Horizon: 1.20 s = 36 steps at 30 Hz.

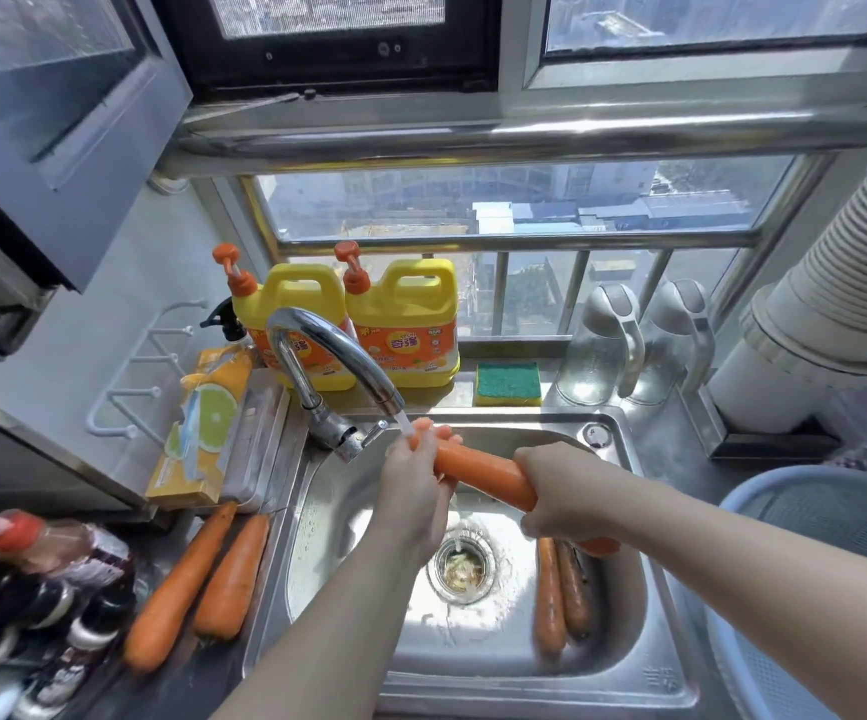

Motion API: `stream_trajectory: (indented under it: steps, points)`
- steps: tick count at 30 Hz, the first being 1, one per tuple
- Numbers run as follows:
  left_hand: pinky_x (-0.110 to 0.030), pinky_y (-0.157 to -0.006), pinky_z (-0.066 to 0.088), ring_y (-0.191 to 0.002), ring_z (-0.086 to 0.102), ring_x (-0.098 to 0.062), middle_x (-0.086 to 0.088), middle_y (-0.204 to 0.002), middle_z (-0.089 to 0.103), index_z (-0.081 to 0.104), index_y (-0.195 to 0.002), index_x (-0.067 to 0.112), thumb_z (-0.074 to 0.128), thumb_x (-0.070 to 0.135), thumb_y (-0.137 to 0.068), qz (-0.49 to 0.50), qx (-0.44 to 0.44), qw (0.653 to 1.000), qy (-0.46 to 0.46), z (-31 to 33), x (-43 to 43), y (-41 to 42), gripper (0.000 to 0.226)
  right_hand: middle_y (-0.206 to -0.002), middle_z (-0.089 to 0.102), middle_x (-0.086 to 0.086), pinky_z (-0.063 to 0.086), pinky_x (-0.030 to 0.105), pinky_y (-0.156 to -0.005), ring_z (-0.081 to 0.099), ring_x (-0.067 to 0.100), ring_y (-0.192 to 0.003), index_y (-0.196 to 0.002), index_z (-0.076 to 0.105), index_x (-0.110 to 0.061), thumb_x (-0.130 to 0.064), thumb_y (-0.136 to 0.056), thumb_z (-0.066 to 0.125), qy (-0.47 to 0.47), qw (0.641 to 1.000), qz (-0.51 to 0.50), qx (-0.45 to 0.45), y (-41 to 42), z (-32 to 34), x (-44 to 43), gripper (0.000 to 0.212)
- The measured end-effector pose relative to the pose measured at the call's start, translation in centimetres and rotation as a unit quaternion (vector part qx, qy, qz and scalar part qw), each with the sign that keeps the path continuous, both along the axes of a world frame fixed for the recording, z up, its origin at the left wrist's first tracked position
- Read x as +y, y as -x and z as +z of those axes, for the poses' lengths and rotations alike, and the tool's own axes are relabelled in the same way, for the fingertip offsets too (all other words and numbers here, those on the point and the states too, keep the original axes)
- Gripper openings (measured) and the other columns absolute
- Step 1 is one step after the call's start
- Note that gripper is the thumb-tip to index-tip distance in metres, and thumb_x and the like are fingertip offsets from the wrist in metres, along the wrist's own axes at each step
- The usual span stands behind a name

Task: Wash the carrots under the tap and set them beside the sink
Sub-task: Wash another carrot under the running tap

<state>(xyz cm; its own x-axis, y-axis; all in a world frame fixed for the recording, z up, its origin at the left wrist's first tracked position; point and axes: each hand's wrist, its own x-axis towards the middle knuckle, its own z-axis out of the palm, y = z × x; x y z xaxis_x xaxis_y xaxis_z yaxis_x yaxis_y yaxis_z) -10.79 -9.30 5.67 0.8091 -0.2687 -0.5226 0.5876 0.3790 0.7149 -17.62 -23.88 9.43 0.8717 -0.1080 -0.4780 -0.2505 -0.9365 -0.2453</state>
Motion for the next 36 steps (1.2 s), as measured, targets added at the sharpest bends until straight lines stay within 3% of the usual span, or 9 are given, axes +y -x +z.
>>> stream_trajectory:
  steps: [6, 10, 12, 17, 20, 24, 30, 33, 36]
  points:
    - [-0.032, -0.081, 0.055, -0.11, 0.06, -0.019, -0.014, -0.131, 0.056, 0.047, -0.14, 0.004, 0.047, 0.013, -0.106, 0.023, -0.014, 0.997, -0.066, -0.3, 0.4, -0.2, 0.035, -0.101, 0.062, 0.0, 0.055, 0.04, -0.074, 0.064, 0.025, -0.087, -0.107, 0.044, -0.019, -0.03, -0.089, 0.065, 0.095, 0.985, 0.042, -0.137, 0.5, -1.7, 0.5, 0.03]
    - [-0.04, -0.083, 0.057, -0.11, 0.064, -0.029, -0.021, -0.128, 0.06, 0.052, -0.129, 0.004, 0.052, 0.019, -0.105, 0.028, 0.048, 0.998, -0.04, -0.6, 0.2, 0.2, 0.028, -0.105, 0.058, 0.001, 0.052, 0.038, -0.072, 0.062, 0.026, -0.092, -0.111, 0.041, -0.019, -0.034, -0.093, 0.058, 0.106, 0.976, 0.067, -0.179, 0.7, -1.9, 1.0, 0.029]
    - [-0.044, -0.088, 0.056, -0.111, 0.064, -0.03, -0.019, -0.124, 0.063, 0.054, -0.121, 0.009, 0.05, 0.022, -0.106, 0.023, 0.034, 0.999, -0.032, -0.5, 0.1, 0.3, 0.02, -0.108, 0.056, 0.002, 0.05, 0.038, -0.072, 0.062, 0.026, -0.093, -0.114, 0.039, -0.018, -0.034, -0.093, 0.056, 0.092, 0.979, 0.067, -0.166, 0.9, -2.1, 1.2, 0.031]
    - [-0.056, -0.097, 0.052, -0.106, 0.063, -0.032, -0.014, -0.112, 0.062, 0.052, -0.126, 0.02, 0.048, 0.029, -0.106, 0.02, -0.022, 0.999, -0.015, -0.3, 0.0, 0.4, 0.022, -0.115, 0.055, 0.004, 0.045, 0.036, -0.075, 0.061, 0.028, -0.1, -0.119, 0.039, -0.017, -0.031, -0.092, 0.059, 0.036, 0.992, 0.05, -0.113, 0.8, -2.3, 0.9, 0.037]
    - [-0.057, -0.094, 0.052, -0.104, 0.061, -0.033, -0.016, -0.111, 0.061, 0.056, -0.119, 0.02, 0.047, 0.03, -0.107, 0.011, 0.02, 0.999, 0.033, -0.2, 0.3, 0.6, 0.018, -0.111, 0.055, 0.003, 0.049, 0.037, -0.081, 0.06, 0.027, -0.1, -0.107, 0.035, -0.021, -0.029, -0.09, 0.062, 0.0, 0.997, 0.03, -0.069, 0.7, -2.5, 0.4, 0.032]
    - [-0.055, -0.078, 0.056, -0.109, 0.058, -0.033, -0.015, -0.117, 0.059, 0.058, -0.122, 0.012, 0.045, 0.034, -0.107, -0.013, 0.105, 0.988, 0.109, -0.4, 1.2, 0.2, 0.029, -0.102, 0.055, 0.0, 0.055, 0.042, -0.077, 0.063, 0.025, -0.088, -0.104, 0.038, -0.021, -0.025, -0.086, 0.064, -0.057, 0.998, -0.007, -0.012, 0.5, -2.4, -0.5, 0.032]
    - [-0.06, -0.082, 0.057, -0.114, 0.061, -0.035, -0.013, -0.115, 0.067, 0.062, -0.121, 0.01, 0.055, 0.031, -0.101, -0.027, 0.063, 0.996, 0.051, -0.1, 2.3, -0.3, 0.03, -0.098, 0.058, -0.001, 0.057, 0.044, -0.075, 0.066, 0.022, -0.082, -0.103, 0.041, -0.022, -0.023, -0.082, 0.064, -0.102, 0.995, -0.02, -0.004, 0.2, -2.5, -0.7, 0.031]
    - [-0.059, -0.085, 0.057, -0.107, 0.065, -0.033, -0.014, -0.111, 0.069, 0.063, -0.117, 0.009, 0.058, 0.031, -0.1, -0.016, 0.032, 0.999, 0.014, 0.3, 2.5, -0.5, 0.028, -0.097, 0.059, -0.001, 0.055, 0.042, -0.074, 0.063, 0.023, -0.083, -0.101, 0.04, -0.022, -0.022, -0.083, 0.063, -0.088, 0.996, -0.012, -0.025, 0.1, -2.7, -0.3, 0.029]
    - [-0.053, -0.078, 0.061, -0.099, 0.066, -0.032, -0.014, -0.105, 0.069, 0.063, -0.111, 0.007, 0.065, 0.026, -0.097, 0.006, 0.018, 1.0, -0.013, 0.7, 2.4, -0.7, 0.023, -0.098, 0.057, -0.002, 0.051, 0.04, -0.075, 0.061, 0.024, -0.087, -0.106, 0.041, -0.021, -0.023, -0.084, 0.063, -0.053, 0.997, 0.002, -0.051, 0.1, -3.0, 0.1, 0.031]
